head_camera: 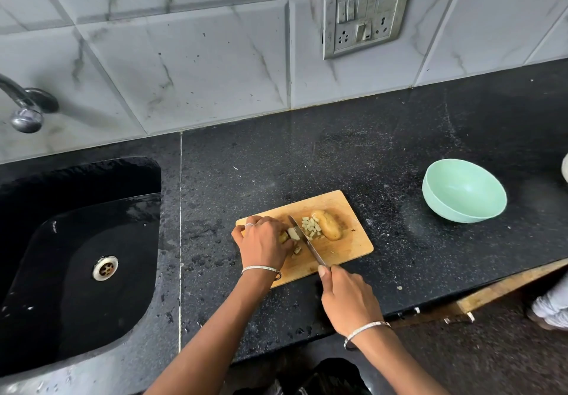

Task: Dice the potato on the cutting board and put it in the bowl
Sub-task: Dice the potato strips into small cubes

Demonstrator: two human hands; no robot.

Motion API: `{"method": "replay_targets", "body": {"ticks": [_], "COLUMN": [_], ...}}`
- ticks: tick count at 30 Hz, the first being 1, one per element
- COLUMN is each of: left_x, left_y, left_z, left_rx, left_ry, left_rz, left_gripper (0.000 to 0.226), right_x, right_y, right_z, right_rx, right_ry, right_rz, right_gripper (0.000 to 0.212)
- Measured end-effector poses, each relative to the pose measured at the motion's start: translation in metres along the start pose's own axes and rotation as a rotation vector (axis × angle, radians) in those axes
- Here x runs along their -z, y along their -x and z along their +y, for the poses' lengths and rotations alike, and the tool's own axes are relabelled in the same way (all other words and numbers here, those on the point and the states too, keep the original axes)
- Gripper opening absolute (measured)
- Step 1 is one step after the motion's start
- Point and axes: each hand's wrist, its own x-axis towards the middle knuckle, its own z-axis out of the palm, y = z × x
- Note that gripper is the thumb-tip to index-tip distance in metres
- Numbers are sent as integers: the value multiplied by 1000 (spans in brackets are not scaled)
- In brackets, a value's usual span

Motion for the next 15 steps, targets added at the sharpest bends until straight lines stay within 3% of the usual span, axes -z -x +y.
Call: {"method": "replay_targets", "body": {"ticks": [15], "left_x": [-1], "left_y": [-3], "left_z": [1], "left_rx": [29], "left_ry": [44], "left_rz": [-20], "left_gripper": [32], "right_x": [-3], "right_y": [-4], "right_z": [-14], "right_rx": [25], "right_ry": [-15], "right_rz": [-51], "right_gripper": [37]}}
